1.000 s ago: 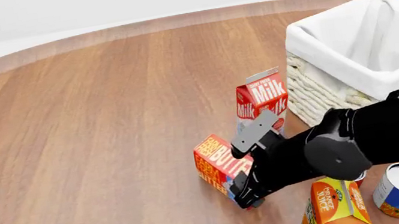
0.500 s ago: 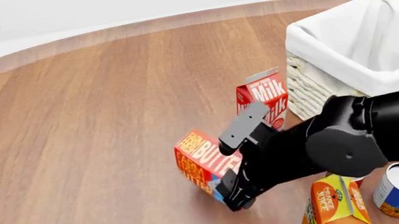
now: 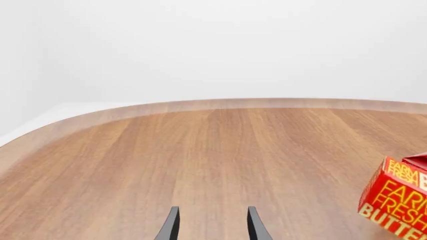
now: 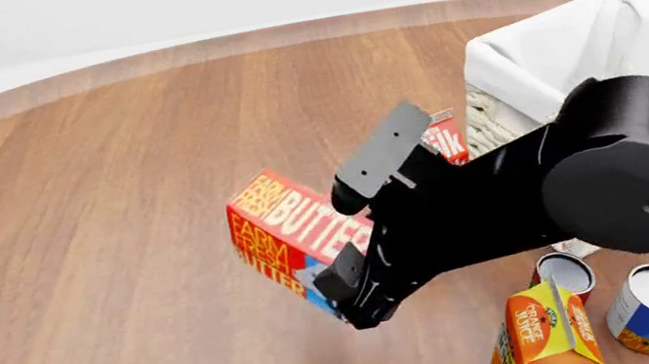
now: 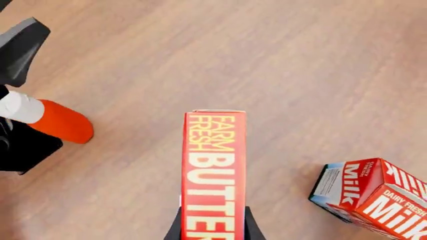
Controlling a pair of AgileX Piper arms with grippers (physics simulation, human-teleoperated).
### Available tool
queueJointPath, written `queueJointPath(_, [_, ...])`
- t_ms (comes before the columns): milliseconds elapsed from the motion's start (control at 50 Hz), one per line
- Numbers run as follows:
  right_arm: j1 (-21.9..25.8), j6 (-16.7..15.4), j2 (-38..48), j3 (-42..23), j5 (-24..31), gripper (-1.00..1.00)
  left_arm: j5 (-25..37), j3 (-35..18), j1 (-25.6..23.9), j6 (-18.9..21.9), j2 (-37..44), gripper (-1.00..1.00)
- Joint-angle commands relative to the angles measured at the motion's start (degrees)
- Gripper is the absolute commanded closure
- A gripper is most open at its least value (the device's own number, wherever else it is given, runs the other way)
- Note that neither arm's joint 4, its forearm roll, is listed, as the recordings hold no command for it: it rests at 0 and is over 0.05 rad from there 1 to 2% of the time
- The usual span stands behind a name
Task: Pick up the cream cheese box and the butter, and put them in the basket.
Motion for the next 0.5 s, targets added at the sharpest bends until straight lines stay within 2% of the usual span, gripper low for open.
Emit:
queueJointPath(20, [0.72,0.27,-5.43,-5.32,4.32,1.0,0.0,0.0,0.0,0.0,0.0,-1.0])
queueJointPath(60, [-0.23,-1.25,-6.44,-6.52,5.28,1.0,0.0,0.0,0.0,0.0,0.0,-1.0])
queueJointPath(220, [-2.99,-1.86,-10.25,-11.18,8.21,1.0,0.0,0.0,0.0,0.0,0.0,-1.0])
queueJointPath(320, [-6.04,-2.55,-13.46,-16.73,10.79,1.0,0.0,0.0,0.0,0.0,0.0,-1.0])
queueJointPath(500, [-9.79,-3.32,-17.02,-21.38,12.35,1.0,0.0,0.0,0.0,0.0,0.0,-1.0])
